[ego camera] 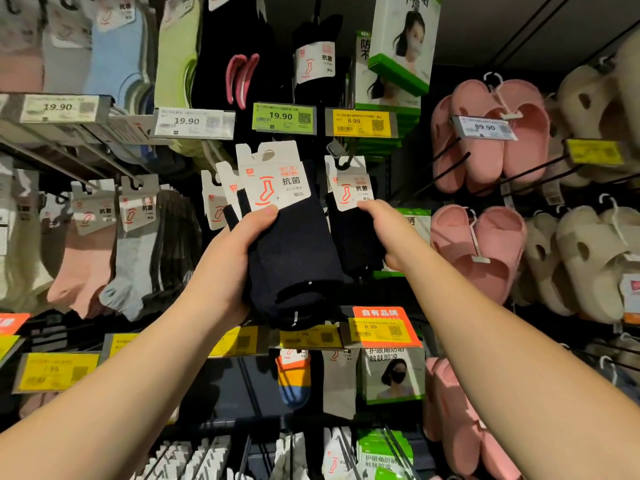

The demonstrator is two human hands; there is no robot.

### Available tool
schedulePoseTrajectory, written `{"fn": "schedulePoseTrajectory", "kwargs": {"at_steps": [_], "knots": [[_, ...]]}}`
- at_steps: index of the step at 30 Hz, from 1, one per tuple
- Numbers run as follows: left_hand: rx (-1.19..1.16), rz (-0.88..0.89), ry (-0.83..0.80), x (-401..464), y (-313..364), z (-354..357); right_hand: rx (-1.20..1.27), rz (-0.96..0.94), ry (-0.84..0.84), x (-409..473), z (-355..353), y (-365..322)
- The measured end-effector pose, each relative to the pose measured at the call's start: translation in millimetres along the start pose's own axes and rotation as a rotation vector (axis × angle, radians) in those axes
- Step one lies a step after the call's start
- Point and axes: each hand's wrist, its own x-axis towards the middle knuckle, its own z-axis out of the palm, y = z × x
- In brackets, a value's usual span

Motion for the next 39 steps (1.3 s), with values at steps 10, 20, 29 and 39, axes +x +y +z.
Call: {"fn": "schedulePoseTrajectory", "kwargs": {"at_steps": [10, 20, 29, 39], "knots": [[0.036, -0.001, -0.004, -2.4, -0.7, -2.0, -0.16, 0.052, -0.068, -3.7, -5.3, 3.4], [0.047, -0.007, -0.022, -4.5, -2.1, -0.3, -0.307, -0.435, 0.179, -54.2, 9.8, -15.0], [0.162, 0.098, -0.105, -4.7, -6.5, 10.5, -0.034, -0.169, -0.147, -90.8, 45.6, -16.4], [0.352, 0.157, -0.136, 4.8, -12.5, 12.6, 0.231, -0.044, -0.196, -87.3, 39.9, -8.3]]}}
